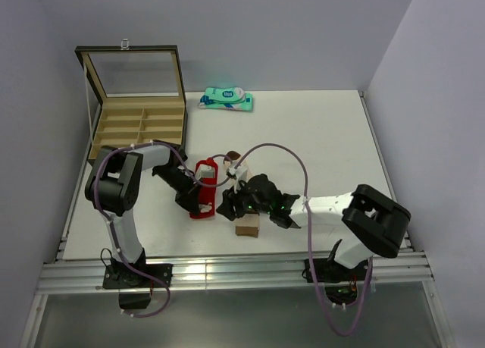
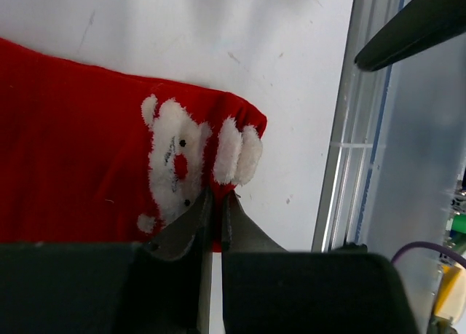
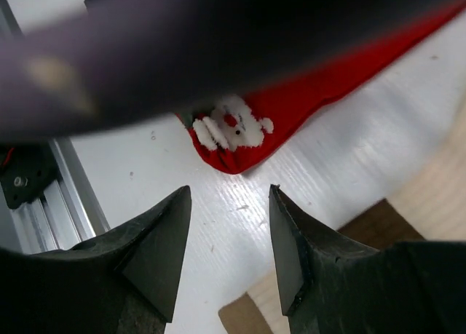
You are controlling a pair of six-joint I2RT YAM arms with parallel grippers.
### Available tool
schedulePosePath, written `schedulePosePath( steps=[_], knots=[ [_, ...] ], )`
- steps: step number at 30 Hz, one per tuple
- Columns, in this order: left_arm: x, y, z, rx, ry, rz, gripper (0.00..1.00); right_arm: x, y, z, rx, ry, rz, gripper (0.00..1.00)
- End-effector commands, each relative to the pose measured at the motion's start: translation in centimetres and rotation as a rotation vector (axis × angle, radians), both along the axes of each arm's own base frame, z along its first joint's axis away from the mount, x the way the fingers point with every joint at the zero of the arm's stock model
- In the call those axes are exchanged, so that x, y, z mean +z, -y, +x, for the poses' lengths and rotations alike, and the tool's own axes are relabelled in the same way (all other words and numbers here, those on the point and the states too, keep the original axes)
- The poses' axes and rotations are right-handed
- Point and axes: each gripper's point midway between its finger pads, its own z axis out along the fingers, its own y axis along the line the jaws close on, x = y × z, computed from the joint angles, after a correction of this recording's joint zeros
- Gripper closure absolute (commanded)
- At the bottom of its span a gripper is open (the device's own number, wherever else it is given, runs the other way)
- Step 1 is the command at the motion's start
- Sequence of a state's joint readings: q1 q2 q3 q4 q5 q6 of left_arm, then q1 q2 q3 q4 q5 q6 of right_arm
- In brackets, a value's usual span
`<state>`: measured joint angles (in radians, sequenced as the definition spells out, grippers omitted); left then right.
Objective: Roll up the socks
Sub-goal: Roll the sock at the center of the board.
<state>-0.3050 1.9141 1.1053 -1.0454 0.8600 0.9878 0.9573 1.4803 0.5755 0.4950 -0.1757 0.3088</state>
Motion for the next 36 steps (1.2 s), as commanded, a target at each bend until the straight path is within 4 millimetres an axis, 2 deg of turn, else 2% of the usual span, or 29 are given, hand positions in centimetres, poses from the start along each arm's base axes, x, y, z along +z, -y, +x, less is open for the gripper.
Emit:
schedulePosePath(
  steps=[1, 2, 9, 20, 24, 28, 31, 36],
  knots=[
    [1.1, 0.1, -0.7, -0.023, -0.044, -0.056, 1.00, 3.3, -3.3, -0.1, 0.085, 0.071, 0.115, 0.45],
    [1.0, 0.1, -0.7, -0.021, -0.045, -0.053, 1.00, 2.4, -3.8, -0.4, 0.092, 0.063, 0.097, 0.44],
    [0.9, 0.0, -0.6, -0.013, -0.048, -0.039, 1.00, 0.4, -5.7, -0.2, 0.091, 0.074, 0.037, 0.37],
    [0.8, 0.1, -0.2, 0.004, -0.059, -0.028, 1.00, -2.5, -5.7, 0.0, 0.089, 0.074, -0.041, 0.37],
    [0.7, 0.2, 0.0, 0.013, -0.053, -0.023, 1.00, -3.0, -6.4, -0.1, 0.110, 0.069, -0.052, 0.37],
    [0.5, 0.3, 0.2, 0.019, -0.059, -0.017, 1.00, -3.5, -6.8, -0.2, 0.115, 0.067, -0.063, 0.39],
    [0.5, 0.3, 0.4, 0.024, -0.057, -0.014, 1.00, -3.8, -6.7, -0.1, 0.101, 0.068, -0.068, 0.45],
    [0.1, 0.3, 0.5, 0.035, -0.054, -0.007, 1.00, -3.7, -6.4, 0.3, 0.062, 0.074, -0.061, 0.49]
  ],
)
